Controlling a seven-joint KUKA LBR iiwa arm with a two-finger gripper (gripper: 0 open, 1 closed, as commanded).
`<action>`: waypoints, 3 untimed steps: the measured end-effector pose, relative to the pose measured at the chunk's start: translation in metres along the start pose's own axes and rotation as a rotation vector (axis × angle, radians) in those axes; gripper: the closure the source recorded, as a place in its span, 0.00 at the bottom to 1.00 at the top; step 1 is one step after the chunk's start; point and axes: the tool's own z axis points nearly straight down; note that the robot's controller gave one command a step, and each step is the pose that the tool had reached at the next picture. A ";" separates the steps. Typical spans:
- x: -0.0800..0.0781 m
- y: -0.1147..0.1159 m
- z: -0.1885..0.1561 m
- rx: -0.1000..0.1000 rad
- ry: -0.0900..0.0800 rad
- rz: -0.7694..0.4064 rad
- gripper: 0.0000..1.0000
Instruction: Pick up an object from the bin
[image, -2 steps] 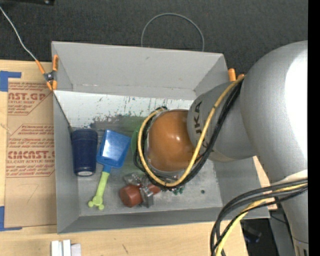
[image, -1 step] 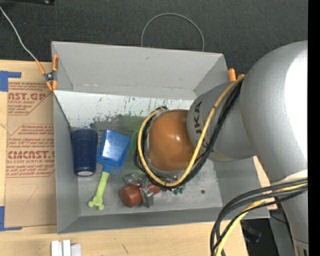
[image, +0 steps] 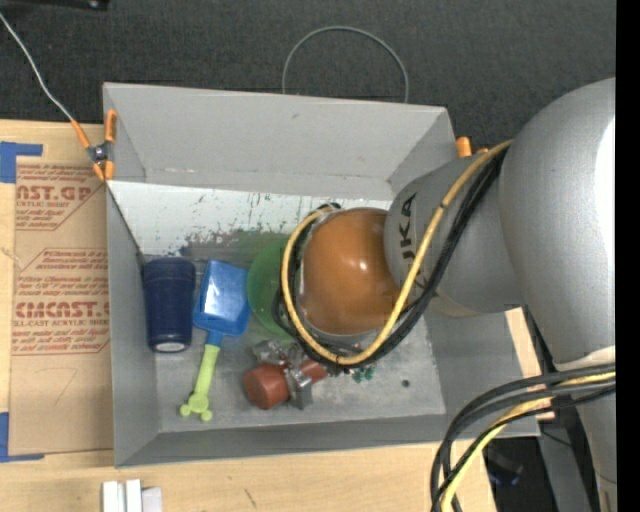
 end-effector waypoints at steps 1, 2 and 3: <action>-0.002 -0.001 -0.092 -0.001 0.001 0.017 1.00; -0.007 -0.001 -0.107 0.003 -0.009 0.018 1.00; 0.029 -0.020 -0.144 -0.001 -0.001 0.321 1.00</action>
Offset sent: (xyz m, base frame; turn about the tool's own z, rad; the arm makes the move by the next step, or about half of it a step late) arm 0.0169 0.0145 -0.0166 0.0215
